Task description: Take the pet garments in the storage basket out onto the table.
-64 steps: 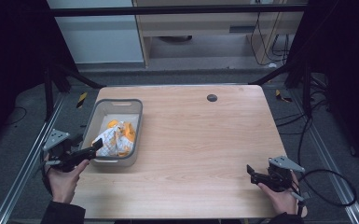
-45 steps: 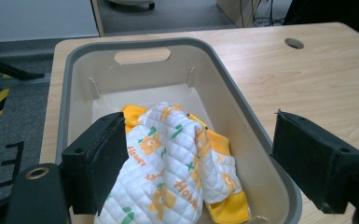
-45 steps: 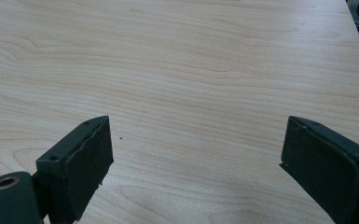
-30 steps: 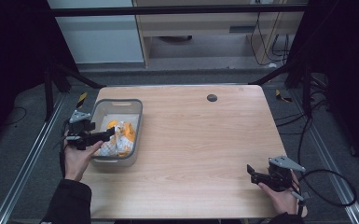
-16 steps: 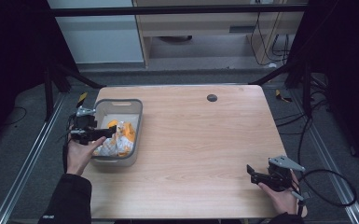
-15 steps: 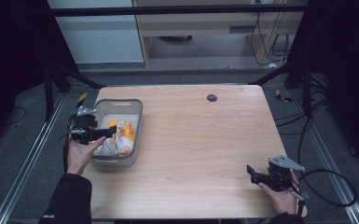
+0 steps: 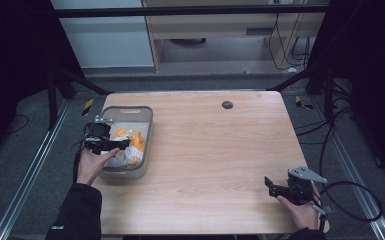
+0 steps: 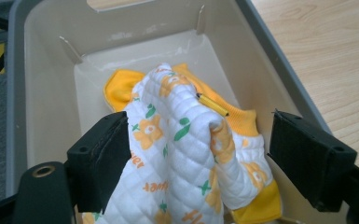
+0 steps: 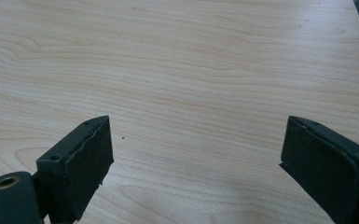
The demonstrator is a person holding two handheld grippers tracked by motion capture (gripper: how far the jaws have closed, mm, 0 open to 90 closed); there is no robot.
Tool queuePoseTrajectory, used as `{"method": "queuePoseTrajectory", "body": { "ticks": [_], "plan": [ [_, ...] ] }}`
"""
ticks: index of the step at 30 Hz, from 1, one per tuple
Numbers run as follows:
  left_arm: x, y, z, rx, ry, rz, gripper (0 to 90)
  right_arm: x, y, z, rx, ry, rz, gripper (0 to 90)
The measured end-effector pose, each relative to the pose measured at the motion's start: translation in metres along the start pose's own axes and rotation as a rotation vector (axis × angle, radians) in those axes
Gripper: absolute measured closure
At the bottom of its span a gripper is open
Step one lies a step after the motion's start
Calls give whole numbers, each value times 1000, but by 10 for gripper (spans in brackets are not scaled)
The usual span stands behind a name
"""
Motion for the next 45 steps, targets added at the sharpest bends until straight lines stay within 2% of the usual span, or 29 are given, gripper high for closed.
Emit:
{"method": "queuePoseTrajectory", "body": {
  "ticks": [17, 20, 32, 36, 45],
  "plan": [
    [0, -4, -17, -71, -3, 6, 230, 0, -1, -1, -7, 0, 5, 90],
    [0, -6, -22, -102, 0, -3, 242, 0, -1, -2, -8, -1, 10, 89],
    [2, -11, -32, -148, 2, -9, 300, 0, -1, -2, -14, 4, 7, 88],
    [3, -12, -35, -162, -6, -10, 361, 0, -2, -2, -18, 7, 6, 87],
    [3, -16, -37, -195, -21, -13, 595, -1, -2, -3, -20, 10, 7, 85]
  ]
}}
Point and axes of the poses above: each handheld gripper's, and its own axes: z roughly backward along the jaws, y roughly out of its top, x roughly to its right, the point moved 7 cm from there along -z, roughly forward along the jaws, and after that the axes turned 12 degrees about -x, right-handed, at the moved point
